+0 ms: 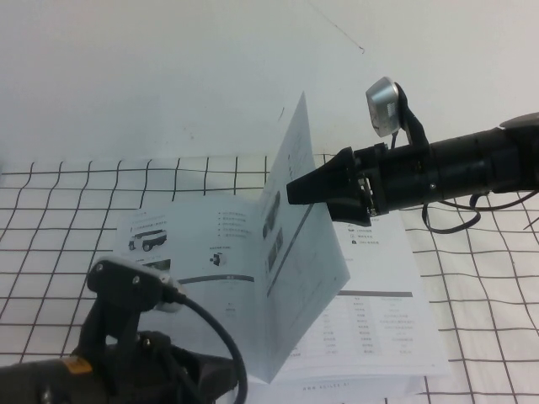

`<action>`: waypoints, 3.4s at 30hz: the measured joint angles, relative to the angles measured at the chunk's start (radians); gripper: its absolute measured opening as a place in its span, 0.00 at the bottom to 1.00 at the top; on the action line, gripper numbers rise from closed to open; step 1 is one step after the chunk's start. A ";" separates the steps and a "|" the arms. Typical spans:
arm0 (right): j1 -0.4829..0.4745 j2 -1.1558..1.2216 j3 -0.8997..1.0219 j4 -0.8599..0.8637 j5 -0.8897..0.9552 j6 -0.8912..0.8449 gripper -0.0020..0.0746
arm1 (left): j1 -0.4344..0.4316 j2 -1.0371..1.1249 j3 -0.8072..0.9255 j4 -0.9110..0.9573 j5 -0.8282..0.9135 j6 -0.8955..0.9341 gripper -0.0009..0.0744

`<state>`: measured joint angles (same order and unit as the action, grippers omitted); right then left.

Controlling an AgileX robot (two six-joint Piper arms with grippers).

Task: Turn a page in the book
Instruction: Open the closed book

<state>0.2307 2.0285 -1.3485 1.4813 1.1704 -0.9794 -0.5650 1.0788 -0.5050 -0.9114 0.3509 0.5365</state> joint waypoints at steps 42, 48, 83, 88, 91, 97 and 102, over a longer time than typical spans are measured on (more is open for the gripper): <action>0.075 0.000 0.000 0.014 -0.005 -0.026 0.70 | -0.581 0.389 -0.055 -0.466 -1.060 0.121 0.01; 0.075 0.000 0.000 0.035 -0.003 -0.028 0.70 | -0.581 0.389 -0.055 -0.574 -1.083 0.175 0.01; 0.075 0.034 0.000 -0.528 -0.322 0.027 0.03 | -0.190 0.389 -0.055 -0.839 -0.676 0.304 0.01; 0.075 0.098 0.000 -0.533 -0.299 0.027 0.03 | -0.101 0.389 -0.055 -0.828 -0.547 0.308 0.01; 0.075 0.112 0.000 -0.536 -0.294 0.030 0.03 | -0.071 0.389 -0.055 -0.822 -0.505 0.314 0.01; 0.075 0.112 0.000 -0.543 -0.292 0.040 0.03 | -0.013 0.440 -0.055 -0.818 -0.485 0.399 0.01; 0.075 0.116 0.000 -0.544 -0.292 0.055 0.03 | 0.034 0.538 -0.055 -0.816 -0.421 0.446 0.01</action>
<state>0.3057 2.1446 -1.3485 0.9372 0.8785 -0.9245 -0.5309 1.6164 -0.5601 -1.7271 -0.0702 0.9820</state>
